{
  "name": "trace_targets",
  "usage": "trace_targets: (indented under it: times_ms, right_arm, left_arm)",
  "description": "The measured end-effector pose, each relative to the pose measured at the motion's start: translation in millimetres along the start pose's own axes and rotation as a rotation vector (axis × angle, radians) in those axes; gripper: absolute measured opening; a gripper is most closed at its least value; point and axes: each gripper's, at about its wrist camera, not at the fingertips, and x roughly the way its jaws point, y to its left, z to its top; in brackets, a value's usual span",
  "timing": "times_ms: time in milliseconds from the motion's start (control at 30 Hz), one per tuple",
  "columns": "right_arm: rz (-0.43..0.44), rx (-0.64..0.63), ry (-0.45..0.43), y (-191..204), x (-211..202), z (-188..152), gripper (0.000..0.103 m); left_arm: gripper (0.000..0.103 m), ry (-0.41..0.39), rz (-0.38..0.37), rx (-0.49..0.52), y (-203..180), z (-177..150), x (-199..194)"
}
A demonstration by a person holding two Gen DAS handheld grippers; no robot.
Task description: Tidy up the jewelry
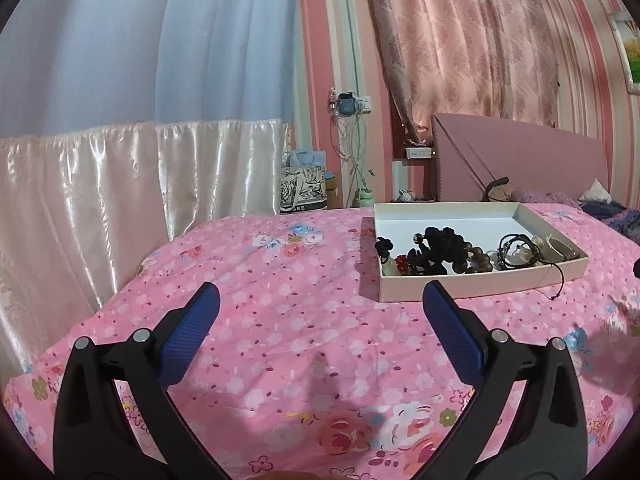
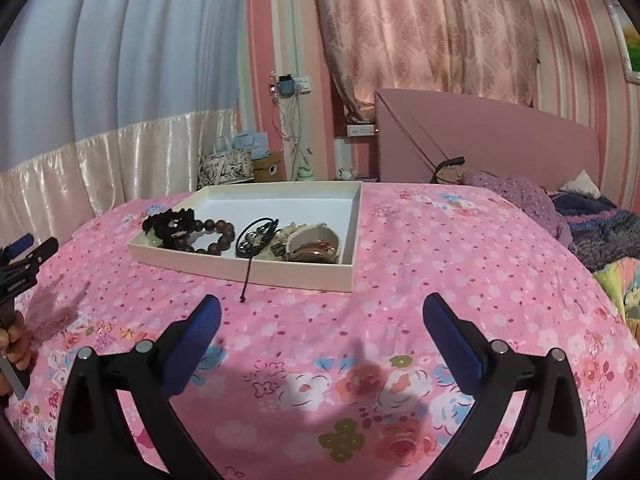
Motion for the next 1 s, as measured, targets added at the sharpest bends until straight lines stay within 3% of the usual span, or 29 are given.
trace_targets:
  times_ms: [1000]
  right_arm:
    - [-0.034, -0.034, -0.020, 4, -5, -1, 0.101]
  left_arm:
    - [0.100, -0.002, -0.040, 0.019, -8, -2, -2]
